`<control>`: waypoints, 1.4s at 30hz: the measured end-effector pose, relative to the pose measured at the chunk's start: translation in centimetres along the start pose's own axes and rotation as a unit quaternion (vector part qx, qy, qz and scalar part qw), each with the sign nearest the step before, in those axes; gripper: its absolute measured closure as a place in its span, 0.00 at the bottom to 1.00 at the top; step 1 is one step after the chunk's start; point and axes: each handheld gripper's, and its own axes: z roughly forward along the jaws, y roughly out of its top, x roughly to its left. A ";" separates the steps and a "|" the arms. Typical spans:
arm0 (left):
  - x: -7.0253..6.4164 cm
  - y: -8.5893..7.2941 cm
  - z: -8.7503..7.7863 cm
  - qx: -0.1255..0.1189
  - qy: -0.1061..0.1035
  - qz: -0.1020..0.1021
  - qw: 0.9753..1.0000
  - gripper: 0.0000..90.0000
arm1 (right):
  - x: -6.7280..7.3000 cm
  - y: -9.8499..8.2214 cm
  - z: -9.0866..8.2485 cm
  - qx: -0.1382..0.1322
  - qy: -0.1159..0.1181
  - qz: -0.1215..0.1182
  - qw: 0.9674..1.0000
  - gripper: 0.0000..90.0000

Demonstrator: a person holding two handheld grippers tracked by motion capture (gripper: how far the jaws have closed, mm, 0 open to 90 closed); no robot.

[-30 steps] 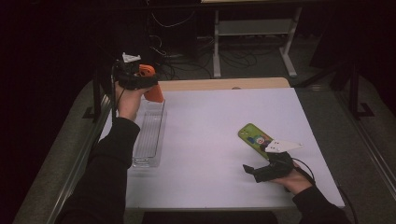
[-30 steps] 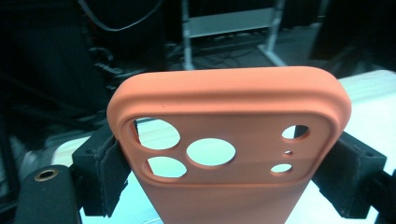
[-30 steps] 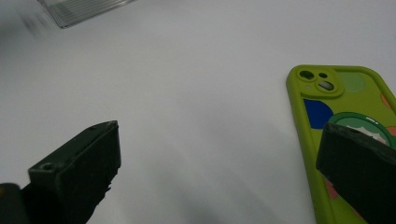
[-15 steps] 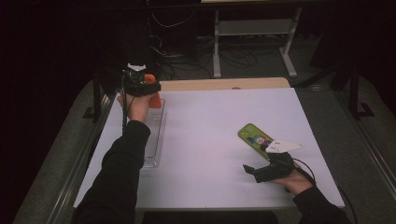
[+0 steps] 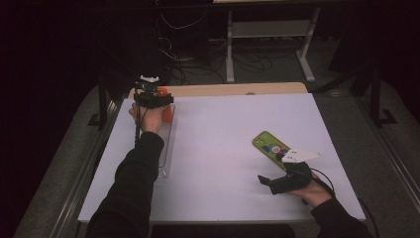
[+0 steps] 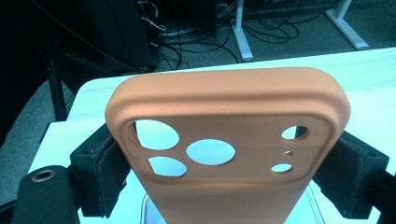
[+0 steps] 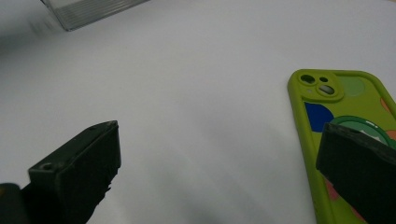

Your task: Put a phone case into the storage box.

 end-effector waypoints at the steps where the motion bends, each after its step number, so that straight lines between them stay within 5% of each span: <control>1: 0.0 0.0 0.1 -0.001 0.000 -0.003 1.000 0.16 | 0.0 0.0 0.0 0.000 0.000 0.001 1.000 0.00; 11: -0.2 -0.1 0.4 -0.008 0.005 0.006 1.000 0.10 | 0.0 0.0 -0.1 -0.001 0.000 -0.004 1.000 0.00; 19: 0.7 0.4 -0.4 -0.024 -0.029 -0.006 0.999 0.00 | 0.0 0.0 0.0 0.000 0.001 -0.004 1.000 0.00; 26: 2.3 0.9 -1.9 -0.029 -0.043 0.002 0.999 0.00 | 0.0 0.0 0.0 0.001 -0.001 0.000 1.000 0.00; 28: 2.6 1.0 -2.4 -0.021 -0.061 0.012 0.998 0.00 | 0.0 0.0 0.0 0.001 -0.001 -0.002 1.000 0.00; 37: 2.9 1.1 -5.1 -0.006 -0.138 0.049 0.989 0.00 | 0.0 0.1 -0.1 0.001 -0.005 0.002 1.000 0.00; 42: 2.8 0.9 -6.4 0.003 -0.190 0.063 0.980 0.00 | -0.1 -0.1 -0.1 0.003 -0.007 0.003 1.000 0.00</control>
